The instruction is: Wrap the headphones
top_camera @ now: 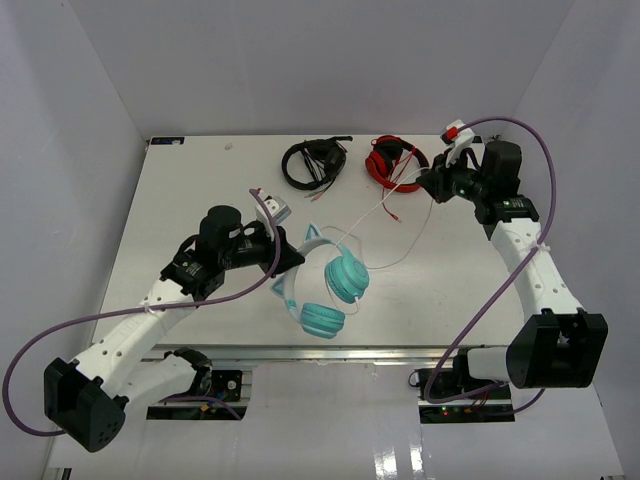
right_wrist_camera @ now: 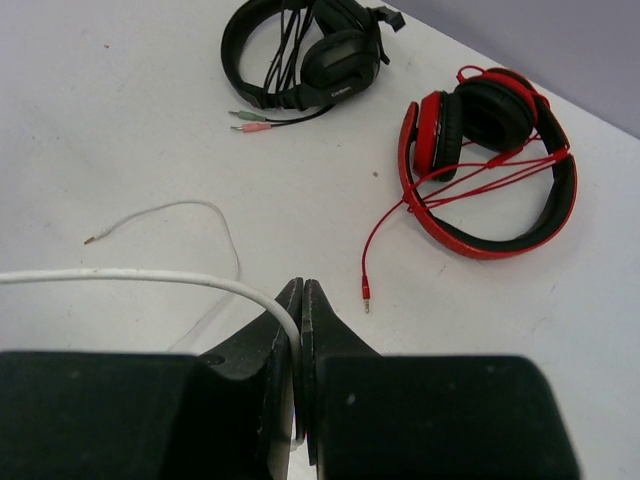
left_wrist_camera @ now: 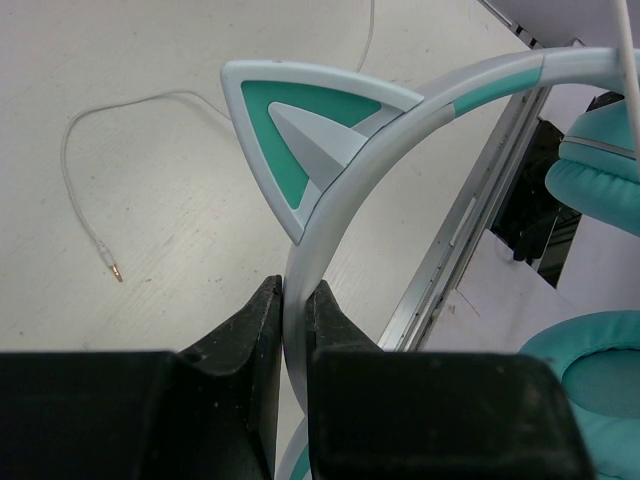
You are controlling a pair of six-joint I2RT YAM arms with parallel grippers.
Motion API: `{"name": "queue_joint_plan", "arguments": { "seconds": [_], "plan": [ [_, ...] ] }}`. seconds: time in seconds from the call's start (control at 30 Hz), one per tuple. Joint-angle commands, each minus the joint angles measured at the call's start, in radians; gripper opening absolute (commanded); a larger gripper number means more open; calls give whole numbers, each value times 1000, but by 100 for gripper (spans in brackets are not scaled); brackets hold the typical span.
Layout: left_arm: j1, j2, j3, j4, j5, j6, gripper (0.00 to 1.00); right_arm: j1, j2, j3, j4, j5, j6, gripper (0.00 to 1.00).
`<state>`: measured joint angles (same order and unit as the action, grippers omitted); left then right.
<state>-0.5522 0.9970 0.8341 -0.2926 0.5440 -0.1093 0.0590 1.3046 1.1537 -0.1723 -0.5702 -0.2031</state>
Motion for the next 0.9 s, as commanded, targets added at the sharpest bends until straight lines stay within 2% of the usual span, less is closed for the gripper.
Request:
{"name": "queue_joint_plan", "arguments": {
  "seconds": [0.0,0.13,0.4,0.67,0.87],
  "plan": [
    [-3,-58,68,43,7,-74,0,-36,-43,-35,93,6,66,8],
    [-3,-78,84,64,-67,-122,0,-48,-51,-78,127,-41,107,8],
    [-3,-41,189,94,-223,-276,0,-40,-42,-250,358,-344,272,8],
    [-7,56,291,159,-305,-469,0,89,18,-283,538,-474,416,8],
    [-34,109,378,168,-459,-547,0,150,118,-256,775,-566,638,13]
  ]
}}
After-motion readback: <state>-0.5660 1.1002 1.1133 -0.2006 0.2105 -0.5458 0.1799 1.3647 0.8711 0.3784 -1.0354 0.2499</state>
